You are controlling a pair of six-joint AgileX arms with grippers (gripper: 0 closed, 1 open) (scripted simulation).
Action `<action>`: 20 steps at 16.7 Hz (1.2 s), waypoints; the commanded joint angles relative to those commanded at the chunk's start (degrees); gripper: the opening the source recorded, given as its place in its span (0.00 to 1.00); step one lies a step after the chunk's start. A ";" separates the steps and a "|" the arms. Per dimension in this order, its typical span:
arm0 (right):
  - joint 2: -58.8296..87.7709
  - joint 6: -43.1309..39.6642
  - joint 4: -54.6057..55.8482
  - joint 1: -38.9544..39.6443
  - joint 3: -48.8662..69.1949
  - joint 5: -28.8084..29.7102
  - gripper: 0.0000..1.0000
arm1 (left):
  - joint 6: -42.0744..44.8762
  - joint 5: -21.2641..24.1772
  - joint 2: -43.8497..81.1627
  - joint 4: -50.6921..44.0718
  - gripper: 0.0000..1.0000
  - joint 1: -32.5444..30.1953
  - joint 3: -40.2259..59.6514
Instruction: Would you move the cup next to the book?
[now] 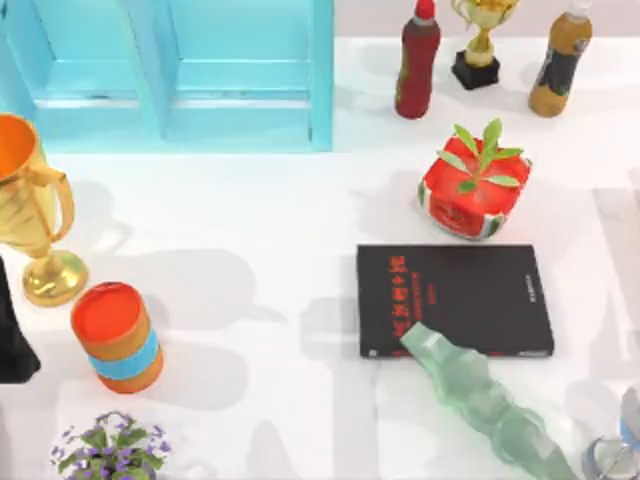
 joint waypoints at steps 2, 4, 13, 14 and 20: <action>0.00 0.00 0.00 0.00 0.00 0.00 1.00 | 0.00 0.00 0.00 0.00 1.00 0.00 0.00; 0.00 0.00 0.00 0.00 0.00 0.00 1.00 | 1.66 -0.09 1.17 -1.06 1.00 0.80 1.30; 0.00 0.00 0.00 0.00 0.00 0.00 1.00 | 34.77 -1.36 23.39 -19.72 1.00 14.68 24.50; 0.00 0.00 0.00 0.00 0.00 0.00 1.00 | 40.32 -1.51 27.15 -22.74 1.00 16.93 28.07; 0.00 0.00 0.00 0.00 0.00 0.00 1.00 | 77.57 -1.82 52.43 -41.60 1.00 30.86 49.71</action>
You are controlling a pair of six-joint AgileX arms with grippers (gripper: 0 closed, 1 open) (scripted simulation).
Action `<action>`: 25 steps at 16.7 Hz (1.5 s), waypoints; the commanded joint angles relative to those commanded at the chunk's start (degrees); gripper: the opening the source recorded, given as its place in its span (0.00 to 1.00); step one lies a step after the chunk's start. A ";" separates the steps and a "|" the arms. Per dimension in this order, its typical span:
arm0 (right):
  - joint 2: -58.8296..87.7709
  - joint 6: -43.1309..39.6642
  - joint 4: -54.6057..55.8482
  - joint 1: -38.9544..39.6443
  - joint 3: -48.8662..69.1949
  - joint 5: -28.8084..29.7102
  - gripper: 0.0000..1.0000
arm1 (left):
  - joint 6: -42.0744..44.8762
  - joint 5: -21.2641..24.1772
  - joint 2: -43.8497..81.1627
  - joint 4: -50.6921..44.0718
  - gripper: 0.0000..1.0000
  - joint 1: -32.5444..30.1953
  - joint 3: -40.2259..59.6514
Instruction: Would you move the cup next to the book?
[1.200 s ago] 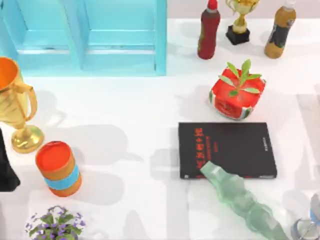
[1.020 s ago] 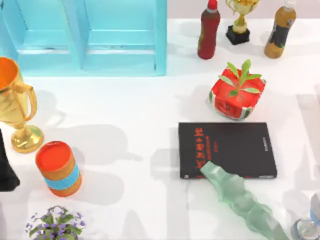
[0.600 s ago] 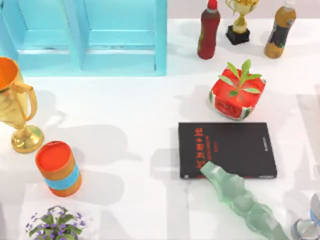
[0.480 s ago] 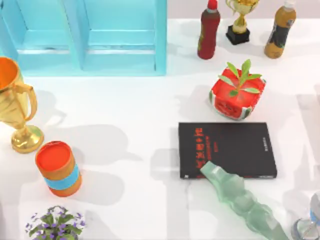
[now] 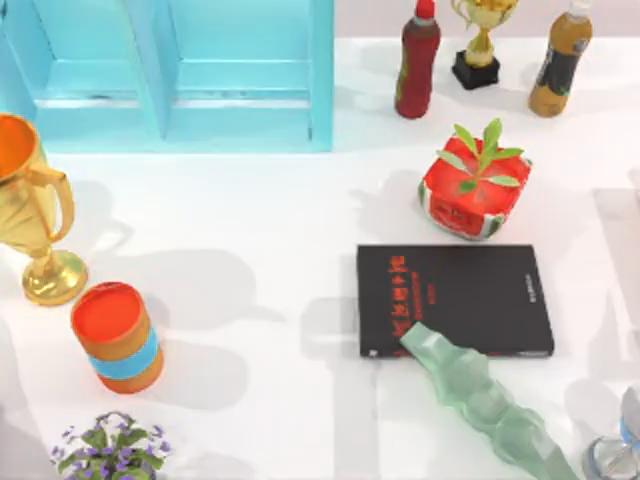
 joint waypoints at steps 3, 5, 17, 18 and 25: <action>0.00 0.00 0.00 0.00 0.00 0.00 1.00 | 19.43 0.27 13.05 -8.82 1.00 6.42 9.38; 0.00 0.00 0.00 0.00 0.00 0.00 1.00 | 31.69 0.55 21.20 -14.17 1.00 10.27 14.76; 0.00 0.00 0.00 0.00 0.00 0.00 1.00 | 65.31 1.79 45.05 -28.97 1.00 20.75 28.39; 0.00 0.00 0.00 0.00 0.00 0.00 1.00 | 65.31 1.79 45.05 -28.97 1.00 20.75 28.39; 0.00 0.00 0.00 0.00 0.00 0.00 1.00 | 65.15 1.80 46.73 -22.38 1.00 20.62 23.35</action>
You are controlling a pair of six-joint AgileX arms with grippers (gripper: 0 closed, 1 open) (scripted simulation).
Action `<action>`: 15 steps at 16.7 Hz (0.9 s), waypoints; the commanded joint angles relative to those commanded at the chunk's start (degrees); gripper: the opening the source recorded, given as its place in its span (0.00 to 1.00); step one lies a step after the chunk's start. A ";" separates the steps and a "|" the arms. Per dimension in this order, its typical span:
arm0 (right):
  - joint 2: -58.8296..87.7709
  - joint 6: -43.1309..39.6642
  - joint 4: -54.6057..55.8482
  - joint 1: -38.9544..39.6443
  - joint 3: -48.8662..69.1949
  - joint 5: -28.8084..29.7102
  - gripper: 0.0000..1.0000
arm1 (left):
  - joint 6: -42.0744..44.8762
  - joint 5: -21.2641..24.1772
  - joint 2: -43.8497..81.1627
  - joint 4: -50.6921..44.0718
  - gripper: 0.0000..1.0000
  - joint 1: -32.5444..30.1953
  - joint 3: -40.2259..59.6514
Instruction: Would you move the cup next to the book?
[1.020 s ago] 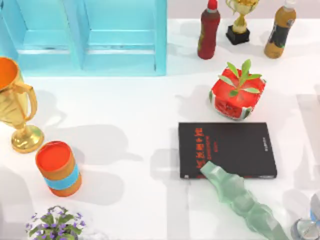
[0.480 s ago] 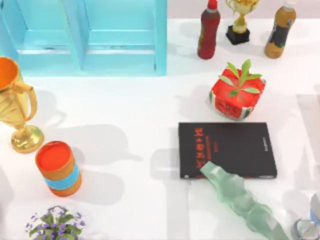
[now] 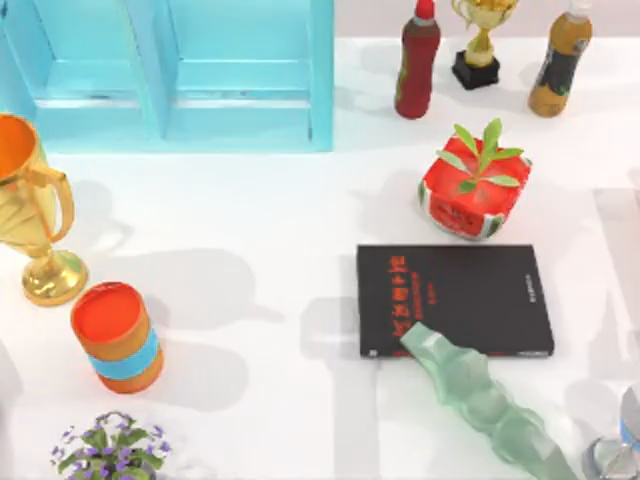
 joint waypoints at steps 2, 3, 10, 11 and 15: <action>0.00 0.00 0.00 0.00 0.00 0.00 1.00 | 0.12 0.00 1.59 5.66 1.00 0.08 -3.71; 0.00 0.00 0.00 0.00 0.00 0.00 1.00 | 0.18 0.00 2.40 8.50 1.00 0.11 -5.62; 0.00 0.00 0.00 0.00 0.00 0.00 1.00 | 0.47 0.01 4.70 15.92 1.00 0.34 -11.10; 0.00 0.00 0.00 0.00 0.00 0.00 1.00 | 0.47 0.01 4.70 15.92 1.00 0.34 -11.10; 0.00 0.00 0.00 0.00 0.00 0.00 1.00 | 0.47 0.01 4.70 15.92 0.70 0.34 -11.10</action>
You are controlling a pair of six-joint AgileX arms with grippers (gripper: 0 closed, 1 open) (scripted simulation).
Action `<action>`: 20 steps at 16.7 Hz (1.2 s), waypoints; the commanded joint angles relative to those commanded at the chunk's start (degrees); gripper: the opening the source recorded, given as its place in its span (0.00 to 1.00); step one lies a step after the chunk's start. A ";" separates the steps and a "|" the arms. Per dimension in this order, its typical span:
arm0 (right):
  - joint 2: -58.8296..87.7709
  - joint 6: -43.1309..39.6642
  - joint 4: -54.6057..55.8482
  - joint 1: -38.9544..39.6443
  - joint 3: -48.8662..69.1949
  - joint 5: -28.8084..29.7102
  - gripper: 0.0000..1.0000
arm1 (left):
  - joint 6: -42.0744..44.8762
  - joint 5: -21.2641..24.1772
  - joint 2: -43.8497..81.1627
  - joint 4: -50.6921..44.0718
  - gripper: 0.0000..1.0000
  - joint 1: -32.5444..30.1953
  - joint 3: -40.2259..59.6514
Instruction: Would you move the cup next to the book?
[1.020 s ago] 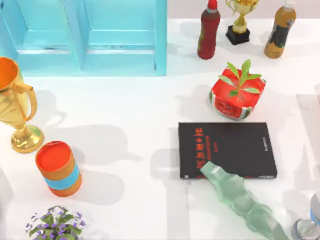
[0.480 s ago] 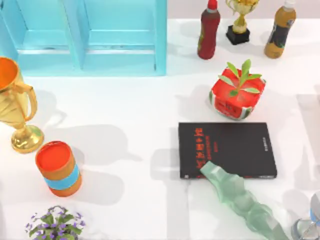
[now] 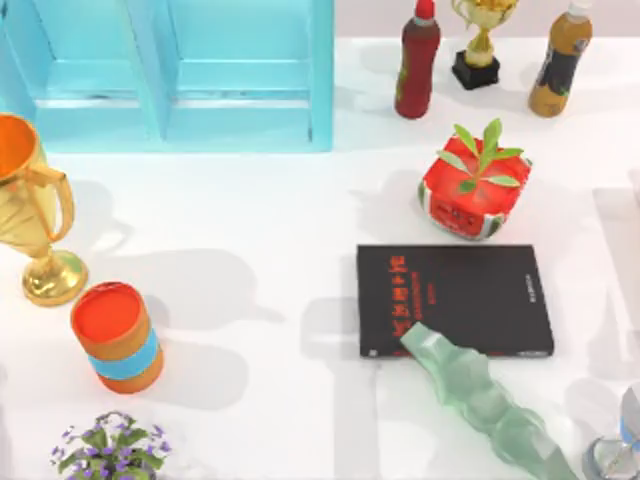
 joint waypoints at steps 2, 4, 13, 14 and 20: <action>0.00 0.00 0.00 0.00 0.00 0.00 1.00 | 0.00 0.00 0.00 0.00 0.55 0.00 0.00; 0.00 0.00 0.00 0.00 0.00 0.00 1.00 | 0.00 0.00 0.00 0.00 0.40 0.00 0.00; 0.00 0.00 0.00 0.00 0.00 0.00 1.00 | 0.00 0.00 0.00 0.00 0.00 0.00 0.00; 0.00 0.00 0.00 0.00 0.00 0.00 1.00 | 0.00 0.00 0.00 0.00 0.00 0.00 0.00; 0.00 0.00 0.00 0.00 0.00 0.00 1.00 | 0.18 0.04 -0.27 -0.96 0.00 -0.09 0.59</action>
